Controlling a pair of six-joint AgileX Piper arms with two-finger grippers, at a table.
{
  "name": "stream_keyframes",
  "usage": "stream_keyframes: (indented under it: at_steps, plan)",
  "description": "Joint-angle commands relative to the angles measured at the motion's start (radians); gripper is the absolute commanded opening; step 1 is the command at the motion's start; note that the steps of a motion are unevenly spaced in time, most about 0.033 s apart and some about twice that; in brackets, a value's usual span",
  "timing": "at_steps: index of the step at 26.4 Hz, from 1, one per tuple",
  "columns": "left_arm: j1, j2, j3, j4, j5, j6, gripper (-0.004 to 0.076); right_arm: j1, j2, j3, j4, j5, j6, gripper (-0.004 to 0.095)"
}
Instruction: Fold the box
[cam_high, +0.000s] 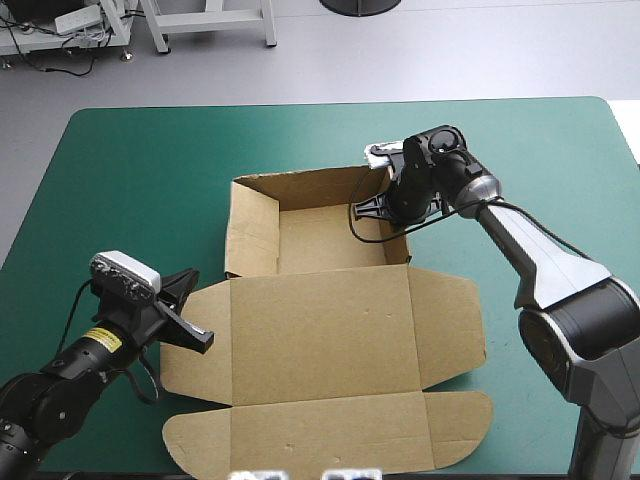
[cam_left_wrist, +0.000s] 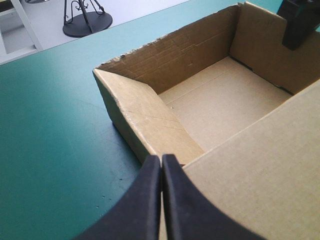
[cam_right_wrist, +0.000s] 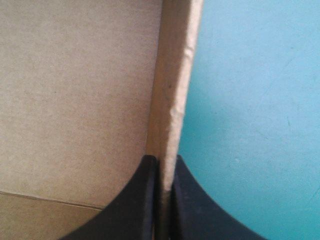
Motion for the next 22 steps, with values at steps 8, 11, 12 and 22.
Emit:
stream_keyframes:
  at_steps: [8,11,12,22]
  plan:
    - [-0.001,-0.006,-0.026,-0.042,-0.069,0.002,-0.0006,-0.288,-0.053,-0.145,-0.058,0.088,-0.13,-0.0024]
    - [-0.001,-0.006,-0.026,-0.038,-0.069,0.002,-0.0006,-0.386,-0.053,-0.149,-0.054,0.088,-0.141,-0.0024]
    - [-0.001,-0.006,-0.026,-0.033,-0.069,0.002,-0.0006,-0.414,-0.053,-0.149,-0.053,0.088,-0.147,-0.0024]
    - [-0.001,-0.006,-0.013,-0.008,-0.051,0.002,-0.0006,-0.77,-0.053,-0.149,-0.019,0.088,-0.15,-0.0023]
